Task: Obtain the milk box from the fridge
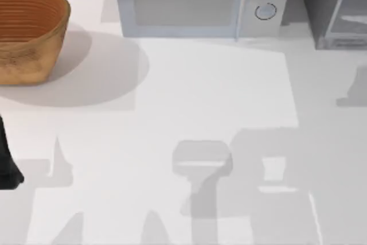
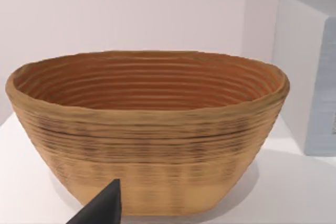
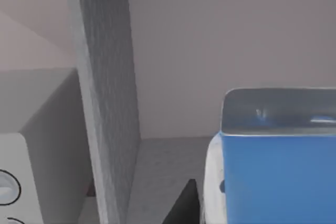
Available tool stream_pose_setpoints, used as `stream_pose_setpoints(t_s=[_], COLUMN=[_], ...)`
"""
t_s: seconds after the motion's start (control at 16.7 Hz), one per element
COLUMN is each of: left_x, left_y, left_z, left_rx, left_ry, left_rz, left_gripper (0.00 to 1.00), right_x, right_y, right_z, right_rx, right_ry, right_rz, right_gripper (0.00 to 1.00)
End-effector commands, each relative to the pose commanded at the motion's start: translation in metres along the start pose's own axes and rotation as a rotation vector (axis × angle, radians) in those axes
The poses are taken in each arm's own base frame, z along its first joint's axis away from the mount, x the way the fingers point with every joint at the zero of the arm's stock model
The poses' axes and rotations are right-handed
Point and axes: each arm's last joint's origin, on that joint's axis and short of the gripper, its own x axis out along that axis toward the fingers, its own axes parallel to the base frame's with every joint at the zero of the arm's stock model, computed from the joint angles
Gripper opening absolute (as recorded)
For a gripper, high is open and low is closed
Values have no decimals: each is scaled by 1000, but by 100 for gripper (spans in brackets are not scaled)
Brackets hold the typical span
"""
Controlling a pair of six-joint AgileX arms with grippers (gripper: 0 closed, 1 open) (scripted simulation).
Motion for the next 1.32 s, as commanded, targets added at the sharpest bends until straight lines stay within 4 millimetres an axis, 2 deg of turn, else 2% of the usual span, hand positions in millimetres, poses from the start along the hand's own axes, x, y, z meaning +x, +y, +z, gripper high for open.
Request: stream_pose_setpoints(t_s=[0.12, 0.24, 0.36, 0.48, 0.72, 0.84, 1.32], left_x=[0, 0, 0, 0, 0, 0, 0], left_y=[0, 0, 0, 0, 0, 0, 0], left_z=[0, 0, 0, 0, 0, 0, 0], left_rx=[0, 0, 0, 0, 0, 0, 0], left_ry=[0, 0, 0, 0, 0, 0, 0], left_rz=[0, 0, 0, 0, 0, 0, 0], left_gripper=[100, 100, 100, 100, 100, 100, 100], right_x=[-36, -71, -98, -116, -130, -131, -129], right_y=[11, 19, 24, 27, 31, 33, 34], right_z=[18, 22, 12, -7, -48, -60, -60], right_rx=[-24, -42, -51, -54, -52, -52, -50], right_ry=[-71, -122, -135, -109, -7, 23, 30], right_rz=[-8, -25, -42, -51, -29, -12, 0], right_gripper=[0, 0, 0, 0, 0, 0, 0])
